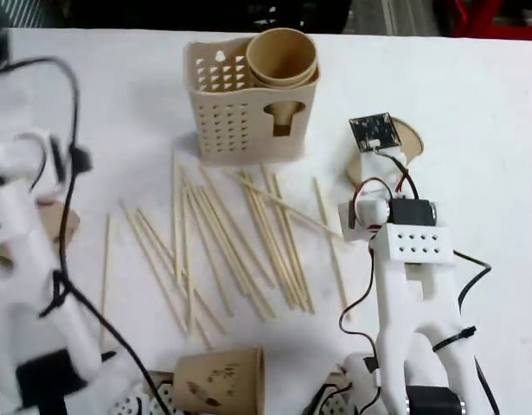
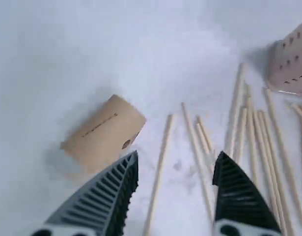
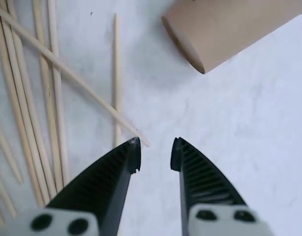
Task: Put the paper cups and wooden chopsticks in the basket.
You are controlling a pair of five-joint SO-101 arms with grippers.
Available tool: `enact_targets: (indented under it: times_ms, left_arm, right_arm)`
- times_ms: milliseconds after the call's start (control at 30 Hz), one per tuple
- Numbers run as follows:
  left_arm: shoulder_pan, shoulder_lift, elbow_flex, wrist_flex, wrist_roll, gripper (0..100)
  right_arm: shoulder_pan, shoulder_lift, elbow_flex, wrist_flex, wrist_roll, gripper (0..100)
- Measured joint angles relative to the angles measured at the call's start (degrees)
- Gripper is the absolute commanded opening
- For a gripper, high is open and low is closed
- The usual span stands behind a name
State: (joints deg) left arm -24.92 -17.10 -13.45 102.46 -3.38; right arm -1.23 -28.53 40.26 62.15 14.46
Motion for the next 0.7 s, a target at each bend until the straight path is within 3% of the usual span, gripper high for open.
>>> enact_targets:
  times_ms: [133, 433, 700]
  left_arm:
    - [-8.1, -6.4, 9.9, 0.0, 0.0, 37]
    - [-22.8, -12.4, 29.6, -2.3, -4.7, 37]
    - [-27.1, -12.5, 46.3, -17.8, -5.8, 37]
  right_arm:
    - [0.0, 0.0, 0.0, 0.0, 0.0, 11.2]
    - [0.0, 0.0, 0.0, 0.0, 0.0, 11.2]
    - [0.0, 0.0, 0.0, 0.0, 0.0, 11.2]
